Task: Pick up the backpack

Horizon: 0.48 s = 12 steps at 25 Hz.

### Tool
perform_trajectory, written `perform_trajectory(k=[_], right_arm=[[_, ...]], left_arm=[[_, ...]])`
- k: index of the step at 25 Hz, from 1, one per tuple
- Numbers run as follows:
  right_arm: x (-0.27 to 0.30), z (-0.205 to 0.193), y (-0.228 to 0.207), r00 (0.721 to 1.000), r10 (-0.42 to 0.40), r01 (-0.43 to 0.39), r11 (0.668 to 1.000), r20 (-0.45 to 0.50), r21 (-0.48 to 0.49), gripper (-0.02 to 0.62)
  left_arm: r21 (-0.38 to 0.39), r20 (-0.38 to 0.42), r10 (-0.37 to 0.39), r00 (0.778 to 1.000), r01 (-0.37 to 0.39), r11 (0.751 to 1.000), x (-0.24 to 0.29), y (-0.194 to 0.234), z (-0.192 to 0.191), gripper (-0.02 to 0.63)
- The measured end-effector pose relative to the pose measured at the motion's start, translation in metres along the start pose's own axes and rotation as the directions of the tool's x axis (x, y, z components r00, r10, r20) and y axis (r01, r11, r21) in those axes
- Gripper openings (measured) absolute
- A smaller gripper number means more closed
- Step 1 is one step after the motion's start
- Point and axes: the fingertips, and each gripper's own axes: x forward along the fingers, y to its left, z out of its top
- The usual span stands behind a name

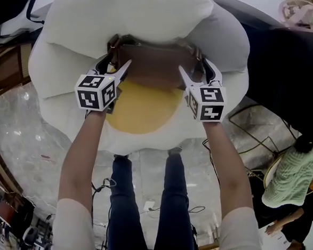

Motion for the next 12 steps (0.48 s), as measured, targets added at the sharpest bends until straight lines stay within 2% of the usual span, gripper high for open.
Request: perform_trajectory(k=[8, 12], right_arm=[[0.02, -0.007, -0.001, 1.0, -0.013, 0.015, 0.996, -0.016, 0.083, 0.308], [0.025, -0.009, -0.004, 0.999, -0.024, 0.026, 0.999, -0.037, 0.041, 0.308]], left_arm=[[-0.037, -0.035, -0.005, 0.999, 0.004, 0.999, 0.027, 0.011, -0.011, 0.272], [-0.053, -0.046, -0.011, 0.999, 0.009, 0.999, 0.035, 0.011, -0.016, 0.27]])
